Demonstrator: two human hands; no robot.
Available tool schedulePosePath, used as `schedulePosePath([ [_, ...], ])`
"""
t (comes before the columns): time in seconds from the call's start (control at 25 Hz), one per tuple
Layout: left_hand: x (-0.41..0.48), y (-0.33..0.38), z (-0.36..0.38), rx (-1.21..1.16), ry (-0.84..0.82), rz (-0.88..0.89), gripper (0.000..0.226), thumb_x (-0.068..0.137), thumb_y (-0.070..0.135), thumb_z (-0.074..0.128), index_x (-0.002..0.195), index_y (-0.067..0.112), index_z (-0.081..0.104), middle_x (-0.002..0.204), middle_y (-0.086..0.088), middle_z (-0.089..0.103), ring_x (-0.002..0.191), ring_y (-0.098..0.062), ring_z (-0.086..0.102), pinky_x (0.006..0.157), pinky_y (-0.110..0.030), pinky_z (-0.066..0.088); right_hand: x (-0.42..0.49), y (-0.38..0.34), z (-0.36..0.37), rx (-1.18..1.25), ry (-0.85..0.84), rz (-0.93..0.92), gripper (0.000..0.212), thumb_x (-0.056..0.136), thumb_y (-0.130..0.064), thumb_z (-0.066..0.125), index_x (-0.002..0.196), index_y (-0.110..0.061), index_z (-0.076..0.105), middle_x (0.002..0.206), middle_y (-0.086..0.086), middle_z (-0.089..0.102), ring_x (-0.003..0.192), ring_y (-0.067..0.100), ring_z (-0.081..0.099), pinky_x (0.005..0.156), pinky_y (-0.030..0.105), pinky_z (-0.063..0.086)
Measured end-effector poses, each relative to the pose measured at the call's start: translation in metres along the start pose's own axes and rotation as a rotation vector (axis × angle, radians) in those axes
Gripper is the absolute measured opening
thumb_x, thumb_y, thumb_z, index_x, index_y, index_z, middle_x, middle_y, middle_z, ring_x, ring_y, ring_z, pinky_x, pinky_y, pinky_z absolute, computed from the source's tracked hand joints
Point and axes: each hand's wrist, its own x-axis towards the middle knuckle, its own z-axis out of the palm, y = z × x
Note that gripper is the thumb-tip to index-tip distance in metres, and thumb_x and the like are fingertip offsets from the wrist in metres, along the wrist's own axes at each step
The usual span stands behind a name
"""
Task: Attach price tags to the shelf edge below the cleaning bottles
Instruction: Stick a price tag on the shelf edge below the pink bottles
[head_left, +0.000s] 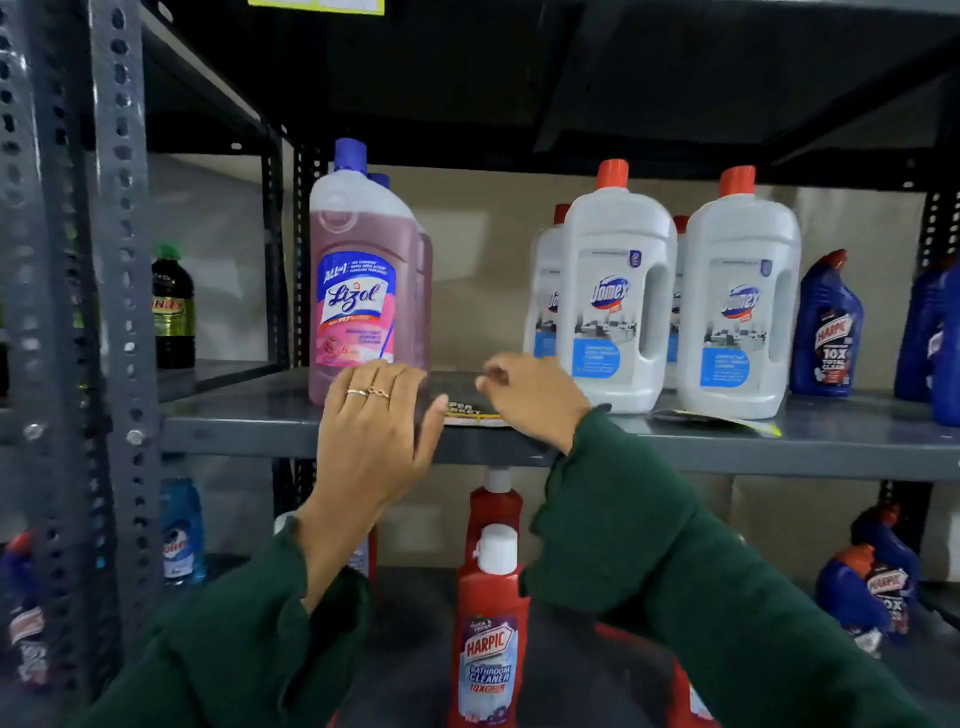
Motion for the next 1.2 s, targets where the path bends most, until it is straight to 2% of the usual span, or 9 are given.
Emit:
schedulePosePath([
  [0.08,-0.013,-0.009,0.006,0.09,-0.057,-0.002,0.043,0.093,0.041,0.033,0.096,0.006,0.058,0.096,-0.015,0.067,0.09,-0.034,0.059,0.085,-0.04,0.037,0.003,-0.003,0.006,-0.1,-0.178,0.099,0.035,0.087,-0.031,0.047,0.112,-0.007,0.053,0.12,0.023,0.059,0.106,0.038,0.054,0.09,0.04,0.047],
  [0.16,-0.029,-0.018,0.011,0.12,-0.087,0.003,0.048,0.094,0.043,0.029,0.095,0.006,0.059,0.096,-0.016,0.068,0.09,-0.033,0.061,0.085,-0.039,0.036,0.003,0.0,0.007,-0.049,-0.188,0.151,0.033,0.086,-0.026,0.048,0.11,-0.004,0.049,0.116,0.023,0.058,0.103,0.037,0.054,0.087,0.04,0.046],
  [0.4,-0.031,-0.021,0.008,0.139,-0.154,0.005,0.051,0.094,0.045,0.025,0.094,0.006,0.059,0.088,-0.015,0.067,0.083,-0.032,0.06,0.083,-0.038,0.034,-0.005,0.002,0.007,0.21,0.015,0.084,0.02,0.082,-0.01,0.057,0.092,-0.018,0.042,0.111,0.015,0.056,0.099,0.029,0.054,0.084,0.037,0.044],
  [0.56,-0.03,-0.018,0.006,0.082,-0.196,-0.03,0.06,0.095,0.047,0.016,0.096,0.005,0.059,0.089,-0.015,0.067,0.084,-0.033,0.06,0.084,-0.037,0.033,-0.017,0.003,0.004,0.247,0.18,0.035,0.023,0.082,-0.005,0.059,0.102,-0.015,0.056,0.118,0.011,0.055,0.102,0.02,0.051,0.089,0.028,0.038],
  [0.72,-0.027,-0.013,0.0,-0.14,-0.171,-0.163,0.068,0.092,0.056,0.012,0.108,0.004,0.054,0.095,-0.015,0.067,0.09,-0.033,0.059,0.089,-0.035,0.031,-0.026,0.003,-0.007,0.52,0.239,0.13,0.032,0.079,-0.015,0.068,0.11,-0.011,0.062,0.132,0.005,0.056,0.111,0.016,0.054,0.094,0.024,0.045],
  [0.88,-0.018,-0.013,-0.013,-0.658,-0.143,-0.312,0.06,0.087,0.05,0.04,0.135,0.02,0.021,0.131,-0.012,0.049,0.116,-0.024,0.049,0.099,-0.04,0.039,-0.044,-0.011,0.0,0.742,0.246,0.114,0.021,0.083,-0.011,0.064,0.103,-0.007,0.067,0.122,0.006,0.064,0.095,0.008,0.059,0.08,0.018,0.056],
  [1.0,-0.01,-0.028,-0.025,-0.685,-0.142,-0.186,0.039,0.088,0.039,0.045,0.12,0.015,0.049,0.128,-0.01,0.048,0.118,-0.021,0.045,0.095,-0.043,0.046,-0.05,-0.031,0.017,0.656,0.236,0.008,0.017,0.084,-0.013,0.062,0.098,-0.01,0.07,0.105,-0.004,0.067,0.085,0.003,0.062,0.087,0.025,0.054],
  [1.08,-0.01,-0.041,-0.026,-0.582,-0.156,-0.079,0.031,0.087,0.033,0.047,0.098,0.01,0.064,0.116,-0.01,0.059,0.113,-0.021,0.047,0.1,-0.03,0.04,-0.052,-0.041,0.027,0.566,0.254,-0.058,0.015,0.084,-0.012,0.063,0.096,-0.009,0.071,0.101,-0.003,0.068,0.088,0.004,0.061,0.091,0.03,0.051],
  [1.2,-0.016,-0.058,-0.026,-0.525,-0.188,-0.021,0.026,0.084,0.03,0.053,0.085,0.01,0.069,0.108,-0.007,0.067,0.114,-0.016,0.043,0.101,-0.005,0.018,-0.055,-0.051,0.04,0.364,0.259,-0.132,0.014,0.082,-0.012,0.064,0.093,-0.008,0.071,0.111,0.009,0.068,0.1,0.01,0.058,0.095,0.026,0.044],
])
